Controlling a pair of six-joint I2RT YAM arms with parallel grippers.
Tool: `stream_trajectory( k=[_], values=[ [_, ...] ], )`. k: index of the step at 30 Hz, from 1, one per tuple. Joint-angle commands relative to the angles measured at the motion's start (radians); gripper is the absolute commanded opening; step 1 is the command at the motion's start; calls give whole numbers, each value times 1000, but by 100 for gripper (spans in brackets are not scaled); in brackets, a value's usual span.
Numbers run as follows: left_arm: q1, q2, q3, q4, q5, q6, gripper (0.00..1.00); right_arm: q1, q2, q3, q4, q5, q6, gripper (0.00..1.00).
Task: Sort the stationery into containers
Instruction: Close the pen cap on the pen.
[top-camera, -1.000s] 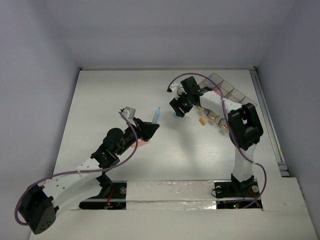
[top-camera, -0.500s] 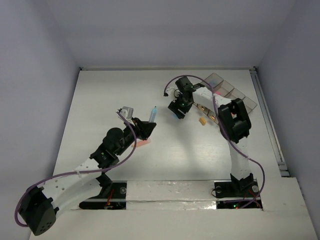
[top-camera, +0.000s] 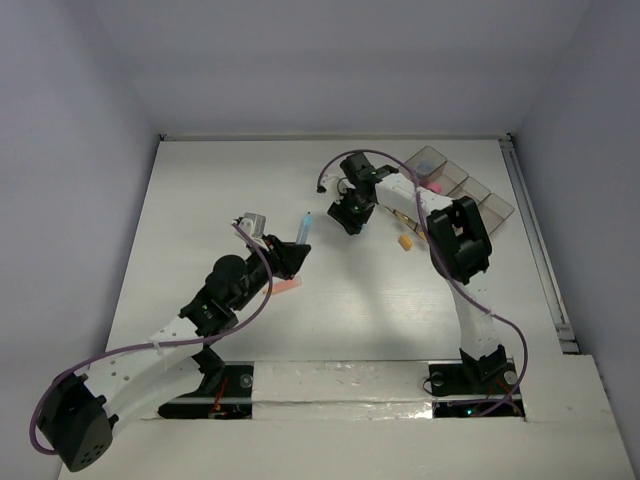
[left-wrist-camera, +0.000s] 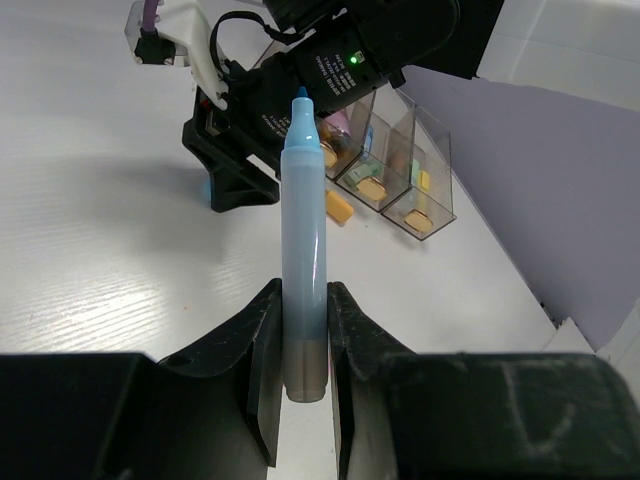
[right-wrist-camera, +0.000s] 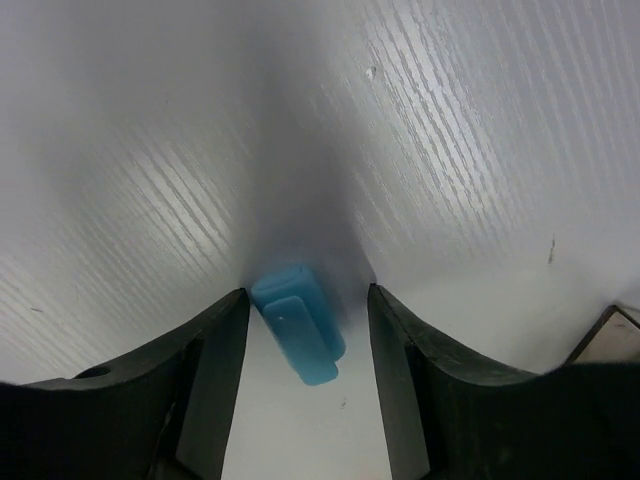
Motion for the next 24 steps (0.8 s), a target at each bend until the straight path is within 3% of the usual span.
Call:
stream_trajectory(
  k=[1, 4, 5, 10, 17, 21, 24],
  values=[
    [4, -2, 4, 38, -1, 8, 0, 8, 26, -1, 28, 20, 12, 56],
    [4, 16, 2, 49, 5, 6, 0, 8, 20, -9, 33, 5, 29, 36],
    [4, 20, 2, 52, 7, 6, 0, 8, 18, -10, 35, 6, 35, 22],
    [13, 36, 8, 67, 10, 6, 0, 8, -23, -42, 61, 14, 89, 0],
    [13, 107, 1, 150, 68, -38, 0, 8, -236, -197, 292, -43, 264, 0],
    [13, 180, -7, 237, 82, -83, 0, 8, -394, -318, 491, 40, 509, 0],
    [13, 248, 22, 265, 61, -90, 0, 8, -553, -490, 701, -23, 821, 0]
  ],
)
